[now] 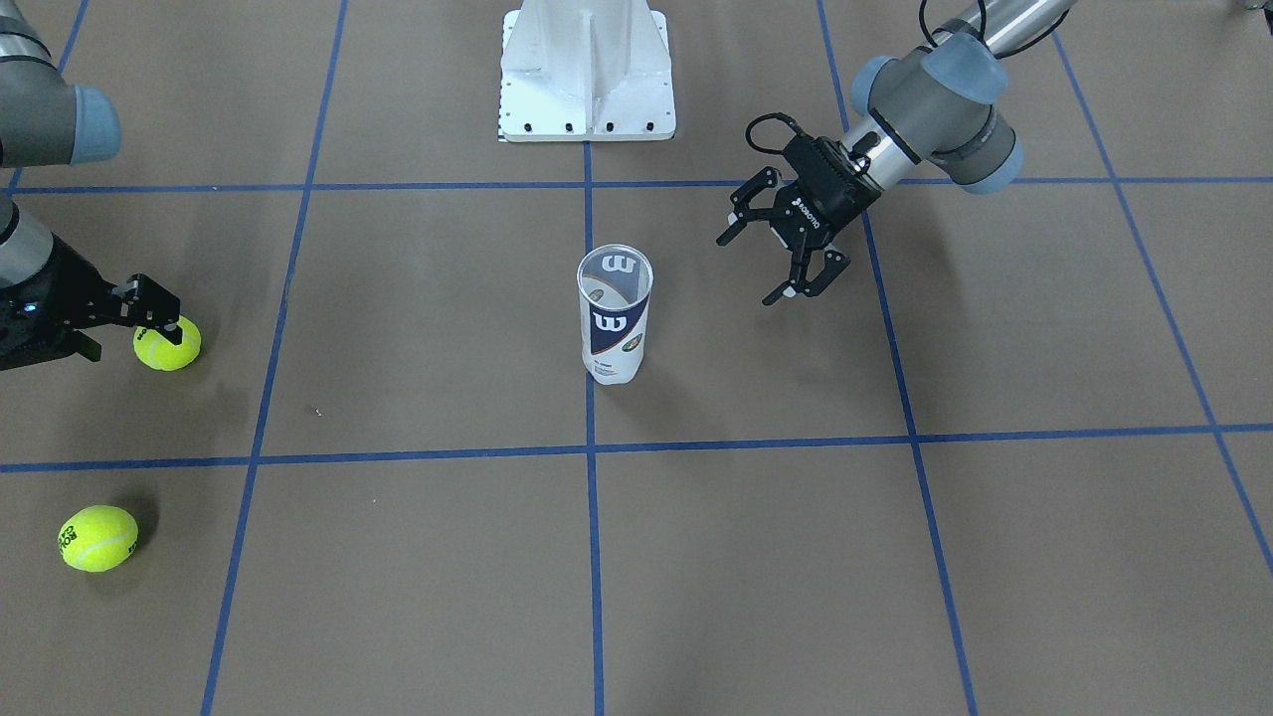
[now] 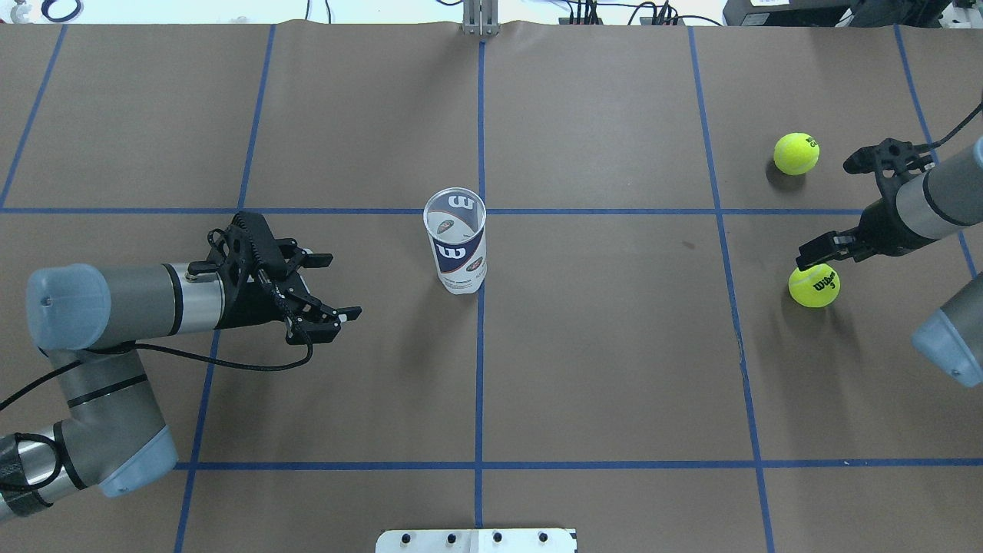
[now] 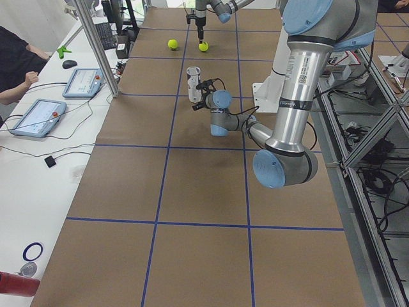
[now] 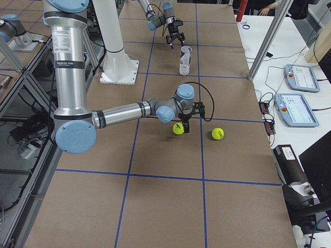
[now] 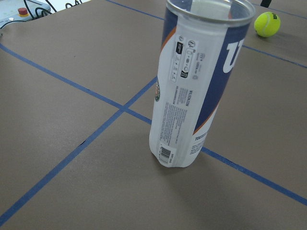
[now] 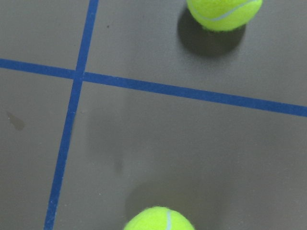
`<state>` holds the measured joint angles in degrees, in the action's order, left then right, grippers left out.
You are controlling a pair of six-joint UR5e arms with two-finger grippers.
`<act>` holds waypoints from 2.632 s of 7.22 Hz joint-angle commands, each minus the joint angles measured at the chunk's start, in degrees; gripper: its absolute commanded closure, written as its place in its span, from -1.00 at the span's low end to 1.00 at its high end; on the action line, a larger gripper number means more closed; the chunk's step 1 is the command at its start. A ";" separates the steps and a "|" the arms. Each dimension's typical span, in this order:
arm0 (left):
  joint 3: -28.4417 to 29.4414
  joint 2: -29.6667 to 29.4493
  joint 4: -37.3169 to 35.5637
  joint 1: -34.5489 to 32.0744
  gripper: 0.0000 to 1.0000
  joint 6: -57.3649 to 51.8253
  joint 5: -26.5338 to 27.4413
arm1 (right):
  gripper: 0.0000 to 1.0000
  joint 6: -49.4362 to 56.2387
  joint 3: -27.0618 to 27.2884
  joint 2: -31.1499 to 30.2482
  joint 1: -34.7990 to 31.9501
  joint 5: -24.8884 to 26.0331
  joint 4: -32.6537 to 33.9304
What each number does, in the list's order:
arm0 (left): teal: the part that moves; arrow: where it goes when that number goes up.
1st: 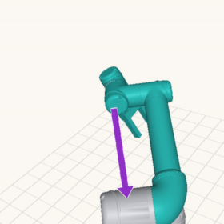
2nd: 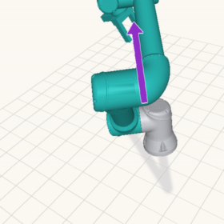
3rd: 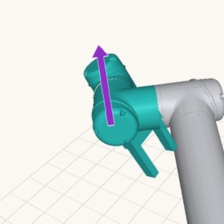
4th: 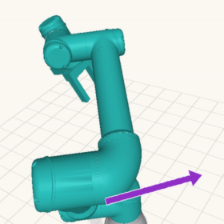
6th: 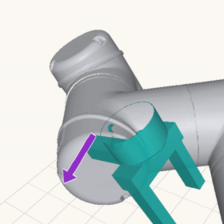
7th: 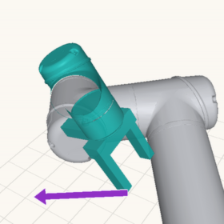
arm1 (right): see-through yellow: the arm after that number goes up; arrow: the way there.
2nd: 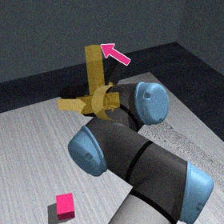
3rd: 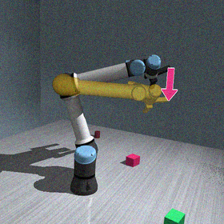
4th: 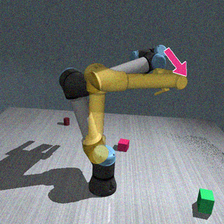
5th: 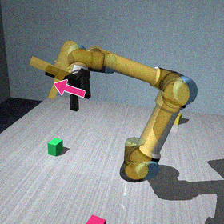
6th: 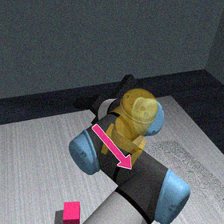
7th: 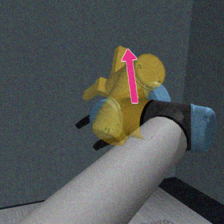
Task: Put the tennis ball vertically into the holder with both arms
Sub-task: 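Lower the right gripper onto the nearer yellow tennis ball and grasp it, then grasp the standing can with the left gripper while the right gripper lifts the ball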
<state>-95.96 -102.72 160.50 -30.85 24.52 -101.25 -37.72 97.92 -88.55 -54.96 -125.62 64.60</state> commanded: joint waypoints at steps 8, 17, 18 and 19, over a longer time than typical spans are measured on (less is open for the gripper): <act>-0.02 0.07 0.08 -0.09 -0.99 -0.09 -0.09 | 0.17 0.02 -2.21 0.66 2.14 -1.02 0.71; 7.98 -9.33 -0.01 1.58 -0.98 -0.70 0.53 | 1.00 0.02 6.49 3.11 -9.02 -6.39 0.53; 8.94 -11.08 -0.10 1.58 -0.98 -0.79 0.53 | 1.00 0.02 6.41 3.90 -9.29 -6.56 0.62; 10.25 -12.40 -0.10 1.58 -0.98 -0.88 0.62 | 1.00 0.02 6.41 4.34 -9.29 -6.91 0.62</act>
<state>-87.09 -113.39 160.43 -29.31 23.78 -100.71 -37.70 104.37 -84.91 -64.07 -132.15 65.18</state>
